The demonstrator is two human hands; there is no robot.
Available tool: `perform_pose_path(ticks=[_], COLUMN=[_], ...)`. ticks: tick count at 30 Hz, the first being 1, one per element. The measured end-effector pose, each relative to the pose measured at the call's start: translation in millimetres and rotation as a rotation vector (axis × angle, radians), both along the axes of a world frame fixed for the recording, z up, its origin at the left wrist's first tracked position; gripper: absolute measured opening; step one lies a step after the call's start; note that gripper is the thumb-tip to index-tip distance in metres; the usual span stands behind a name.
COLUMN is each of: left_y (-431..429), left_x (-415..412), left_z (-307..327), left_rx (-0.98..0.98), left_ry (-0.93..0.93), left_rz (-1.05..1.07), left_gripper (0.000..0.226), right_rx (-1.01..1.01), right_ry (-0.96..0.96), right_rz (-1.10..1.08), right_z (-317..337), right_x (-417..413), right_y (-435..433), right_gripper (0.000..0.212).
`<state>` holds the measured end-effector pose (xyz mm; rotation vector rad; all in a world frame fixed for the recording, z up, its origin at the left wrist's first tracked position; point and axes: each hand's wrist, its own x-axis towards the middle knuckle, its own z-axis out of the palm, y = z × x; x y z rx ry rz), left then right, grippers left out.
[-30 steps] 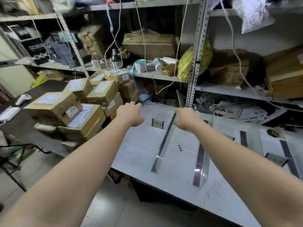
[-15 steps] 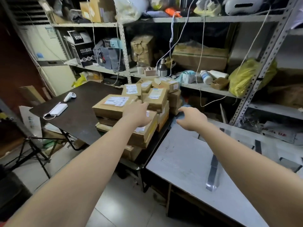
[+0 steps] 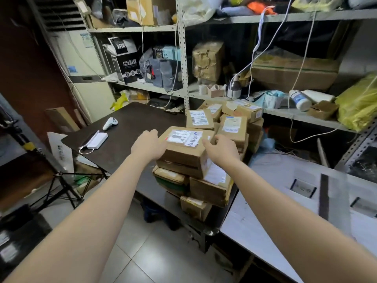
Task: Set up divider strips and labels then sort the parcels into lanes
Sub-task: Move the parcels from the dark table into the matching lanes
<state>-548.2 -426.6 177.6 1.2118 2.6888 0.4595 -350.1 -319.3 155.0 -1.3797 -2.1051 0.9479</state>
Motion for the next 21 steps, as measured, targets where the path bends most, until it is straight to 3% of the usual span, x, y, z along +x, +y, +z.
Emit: perform_pose_path(ticks=[3, 7, 12, 21], left_y=[7, 25, 31, 16], left_x=[-21, -39, -50, -56], left_z=[-11, -29, -50, -60], left_rx=[0.041, 0.090, 0.247, 0.370], left_ry=[-0.195, -0.345, -0.621, -0.698], left_rz=[0.033, 0.016, 0.065, -0.050], left_gripper=[0.076, 0.070, 0.057, 0.053], right_rx=[-0.061, -0.095, -0.126, -0.172], right_ry=[0.039, 0.114, 0.203, 0.238], right_rz=[-0.035, -0.087, -0.118, -0.270], right_z=[-13, -23, -27, -22], right_x=[-14, -21, -28, -41], right_y=[3, 9, 7, -31], right_gripper=[0.047, 0.055, 0.044, 0.040])
